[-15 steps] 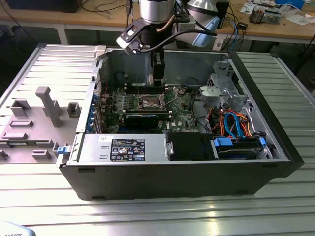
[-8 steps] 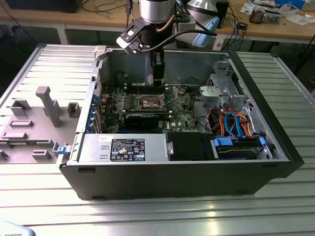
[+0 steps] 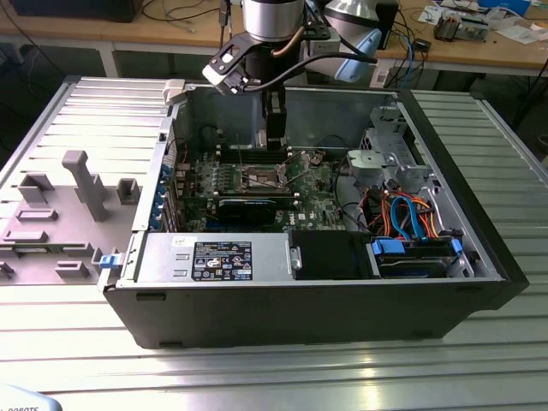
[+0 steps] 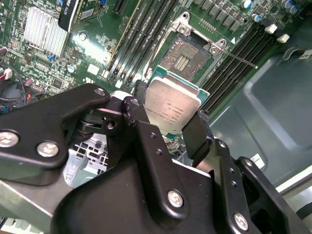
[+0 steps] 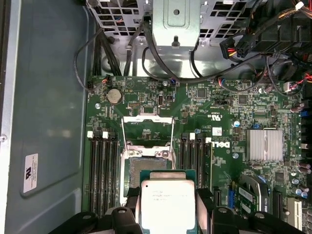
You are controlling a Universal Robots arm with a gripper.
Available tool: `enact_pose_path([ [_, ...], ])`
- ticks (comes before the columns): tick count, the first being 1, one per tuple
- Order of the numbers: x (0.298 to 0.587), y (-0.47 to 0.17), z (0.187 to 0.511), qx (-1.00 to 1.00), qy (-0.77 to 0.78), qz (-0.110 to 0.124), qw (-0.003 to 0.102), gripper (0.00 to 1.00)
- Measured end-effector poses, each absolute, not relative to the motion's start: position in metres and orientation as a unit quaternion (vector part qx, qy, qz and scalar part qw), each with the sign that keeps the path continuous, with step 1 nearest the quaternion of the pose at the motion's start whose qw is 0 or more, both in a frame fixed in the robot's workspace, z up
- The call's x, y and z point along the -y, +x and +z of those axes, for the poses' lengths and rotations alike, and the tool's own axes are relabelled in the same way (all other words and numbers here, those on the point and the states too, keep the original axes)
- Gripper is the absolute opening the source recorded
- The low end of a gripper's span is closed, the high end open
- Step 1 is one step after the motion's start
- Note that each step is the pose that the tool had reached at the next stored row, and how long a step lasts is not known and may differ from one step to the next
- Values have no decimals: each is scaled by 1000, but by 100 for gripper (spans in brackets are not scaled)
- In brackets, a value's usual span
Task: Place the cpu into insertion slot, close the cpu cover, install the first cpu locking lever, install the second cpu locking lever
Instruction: 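Place the cpu into insertion slot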
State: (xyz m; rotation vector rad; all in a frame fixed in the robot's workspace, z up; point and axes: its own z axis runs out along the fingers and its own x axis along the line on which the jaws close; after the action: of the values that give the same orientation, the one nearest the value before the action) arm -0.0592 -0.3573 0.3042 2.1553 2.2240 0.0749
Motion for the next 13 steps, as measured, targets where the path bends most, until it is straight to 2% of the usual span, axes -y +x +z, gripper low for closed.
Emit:
enact_pose_path([
  [1, 357, -59, 296, -718, 696, 25, 23, 54],
  [13, 356, -61, 292, -718, 696, 26, 24, 54],
])
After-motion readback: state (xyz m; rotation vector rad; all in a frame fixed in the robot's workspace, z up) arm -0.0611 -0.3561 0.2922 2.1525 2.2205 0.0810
